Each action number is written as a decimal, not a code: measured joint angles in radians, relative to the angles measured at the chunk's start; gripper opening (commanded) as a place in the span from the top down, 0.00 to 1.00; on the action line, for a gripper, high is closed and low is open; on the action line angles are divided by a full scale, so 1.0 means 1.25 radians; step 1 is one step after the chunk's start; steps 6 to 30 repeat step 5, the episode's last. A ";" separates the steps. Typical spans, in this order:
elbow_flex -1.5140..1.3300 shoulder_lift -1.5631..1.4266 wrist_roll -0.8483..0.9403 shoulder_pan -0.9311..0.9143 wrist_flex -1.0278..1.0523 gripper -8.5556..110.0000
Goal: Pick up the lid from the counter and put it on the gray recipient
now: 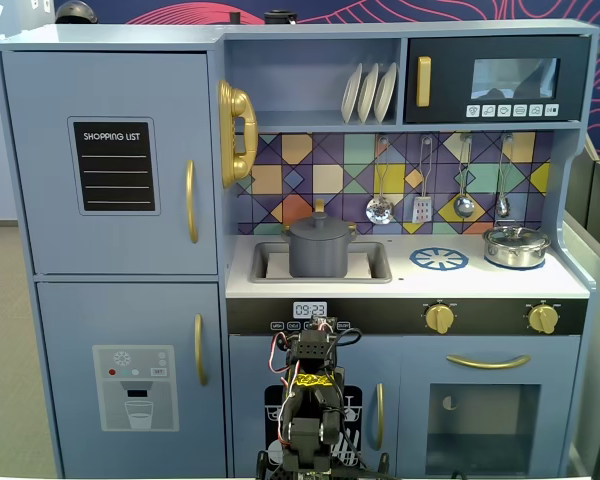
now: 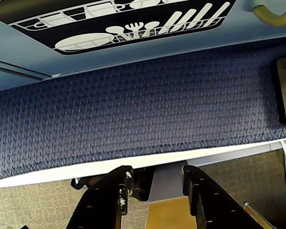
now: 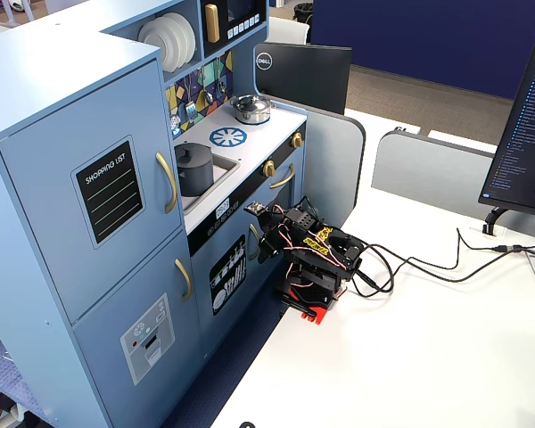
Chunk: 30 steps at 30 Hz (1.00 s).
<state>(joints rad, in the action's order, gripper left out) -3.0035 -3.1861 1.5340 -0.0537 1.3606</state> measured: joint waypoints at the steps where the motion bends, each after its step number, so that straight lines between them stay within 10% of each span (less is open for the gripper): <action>1: 0.000 0.000 0.000 0.000 0.000 0.89; 30: 0.000 0.000 0.000 0.000 0.000 0.89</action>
